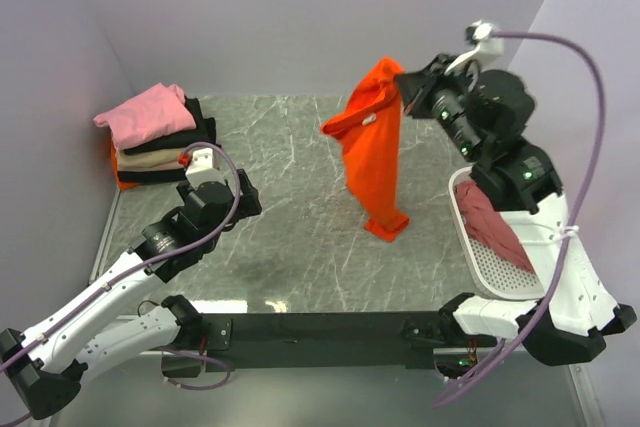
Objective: Fold and stack the t-shirts
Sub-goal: Move the tshirt to the center of the board
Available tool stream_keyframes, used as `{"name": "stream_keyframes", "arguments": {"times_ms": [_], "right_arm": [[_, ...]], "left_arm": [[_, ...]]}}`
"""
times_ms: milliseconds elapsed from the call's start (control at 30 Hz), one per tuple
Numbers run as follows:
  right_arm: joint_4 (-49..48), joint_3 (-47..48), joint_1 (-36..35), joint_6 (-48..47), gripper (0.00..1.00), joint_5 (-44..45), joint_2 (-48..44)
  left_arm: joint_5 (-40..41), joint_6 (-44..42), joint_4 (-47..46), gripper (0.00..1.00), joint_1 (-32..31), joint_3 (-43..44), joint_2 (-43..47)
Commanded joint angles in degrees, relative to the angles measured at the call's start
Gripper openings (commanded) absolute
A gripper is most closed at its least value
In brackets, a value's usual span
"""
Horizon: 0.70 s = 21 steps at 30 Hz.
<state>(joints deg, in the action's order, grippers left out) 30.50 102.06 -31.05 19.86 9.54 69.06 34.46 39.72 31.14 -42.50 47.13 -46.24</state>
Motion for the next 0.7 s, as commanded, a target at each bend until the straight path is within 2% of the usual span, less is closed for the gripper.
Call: {"name": "stream_keyframes", "arguments": {"times_ms": [0, 100, 133, 233, 300, 400, 567, 667], "right_arm": [[-3.3, -8.4, -0.4, 0.0, 0.00, -0.2, -2.2], [-1.1, -18.5, -0.4, 2.0, 0.15, 5.6, -3.6], [0.0, -20.9, -0.3, 2.8, 0.29, 11.7, -3.8], [4.2, -28.8, 0.0, 4.9, 0.48, 22.1, -3.8], [6.9, -32.1, 0.0, 6.0, 0.52, 24.1, -3.6], [5.1, -36.7, 0.0, 6.6, 0.56, 19.1, -4.5], [-6.0, -46.2, -0.6, 7.7, 0.59, -4.7, -5.1], [-11.9, -46.5, -2.9, 8.4, 0.59, -10.9, -0.2]], "left_arm": [[1.8, 0.1, -0.6, 0.99, 0.2, -0.1, 0.6], [2.3, -0.2, -1.1, 0.99, 0.2, -0.2, -0.4], [2.3, -0.3, -1.2, 0.99, 0.2, 0.1, -1.7], [2.5, -0.8, -0.7, 0.99, 0.2, 1.4, -6.1], [1.5, -1.1, -1.3, 0.99, 0.2, 1.7, -9.5], [-2.3, -1.8, -5.6, 0.99, 0.2, 0.8, -11.9], [-6.1, -1.1, -10.0, 0.99, 0.2, 0.4, -14.4], [-6.0, -0.4, -9.4, 0.99, 0.2, 0.9, -15.9]]}}
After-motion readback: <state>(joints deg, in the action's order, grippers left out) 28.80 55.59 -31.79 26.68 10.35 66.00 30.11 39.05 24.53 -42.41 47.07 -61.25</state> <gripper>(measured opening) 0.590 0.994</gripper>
